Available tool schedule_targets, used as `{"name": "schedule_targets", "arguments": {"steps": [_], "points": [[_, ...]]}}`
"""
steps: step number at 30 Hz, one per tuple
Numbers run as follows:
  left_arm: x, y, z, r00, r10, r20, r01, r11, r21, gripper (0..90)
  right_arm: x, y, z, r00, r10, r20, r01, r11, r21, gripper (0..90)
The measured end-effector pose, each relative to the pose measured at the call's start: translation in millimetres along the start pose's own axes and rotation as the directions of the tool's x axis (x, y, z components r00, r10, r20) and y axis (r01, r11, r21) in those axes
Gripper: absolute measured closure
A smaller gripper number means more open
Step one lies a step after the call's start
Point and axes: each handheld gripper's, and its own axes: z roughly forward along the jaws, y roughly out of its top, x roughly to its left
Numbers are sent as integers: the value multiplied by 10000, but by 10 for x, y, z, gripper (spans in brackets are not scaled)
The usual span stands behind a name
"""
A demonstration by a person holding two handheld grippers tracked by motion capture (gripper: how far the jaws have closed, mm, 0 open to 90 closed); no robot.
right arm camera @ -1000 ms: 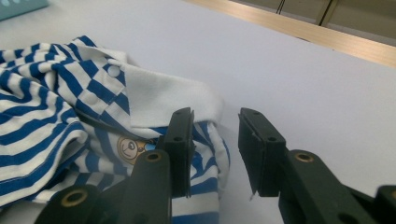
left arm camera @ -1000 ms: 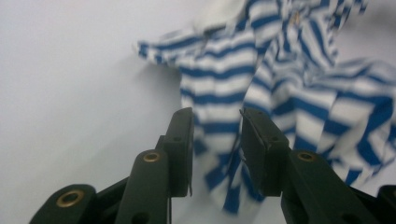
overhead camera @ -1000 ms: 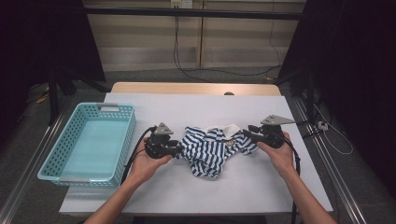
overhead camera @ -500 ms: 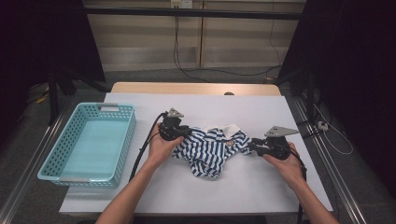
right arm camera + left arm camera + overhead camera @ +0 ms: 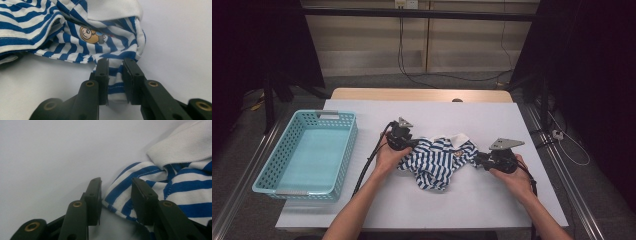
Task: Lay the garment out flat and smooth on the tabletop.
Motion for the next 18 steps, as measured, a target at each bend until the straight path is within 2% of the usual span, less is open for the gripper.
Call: {"name": "schedule_targets", "arguments": {"steps": [1,2,3,4,6,9,11,12,13,14,15,16,18], "points": [[18,0,-2,9997,1,256,-2,10000,17,625,-5,-4,7,10000,-51,-13,51,10000,21,745],[8,6,-14,9999,-117,111,115,9998,146,684,-1,-9,16,10000,-19,-40,19,10000,68,745],[11,5,-15,9994,-106,338,100,9998,164,800,1,-13,25,10000,-35,-74,36,9999,103,754],[-20,6,-27,9996,-40,266,34,9997,258,846,9,-17,30,9999,-44,-93,45,9999,123,794],[-64,20,-47,9996,266,66,-269,9985,473,863,20,-13,40,9997,-161,-176,163,9997,156,847],[-42,5,-92,9999,73,102,-79,9984,568,867,35,5,14,9993,-295,-217,297,9995,94,877],[-24,-4,-157,9999,5,105,-11,9987,516,867,42,18,-16,9992,-389,-63,389,9992,-31,880],[2,-2,-203,9991,-12,435,-8,9990,445,867,42,33,-38,9991,-414,-20,413,9990,-161,881],[-7,5,-261,10000,-44,82,41,9993,364,867,35,50,-70,9993,-384,26,384,9988,-290,882],[3,11,-295,10000,71,-35,-70,9992,383,867,21,77,-111,9994,-319,98,323,9981,-529,883],[10,18,-339,9999,-55,-118,58,9996,261,867,10,92,-136,9994,-300,198,312,9975,-630,884],[40,24,-388,9998,94,-199,-88,9994,321,867,-8,114,-171,9991,-273,339,297,9970,-720,885],[79,15,-466,9994,-26,-353,34,9997,234,867,-54,147,-241,9984,-107,553,160,9951,-975,887]]}}
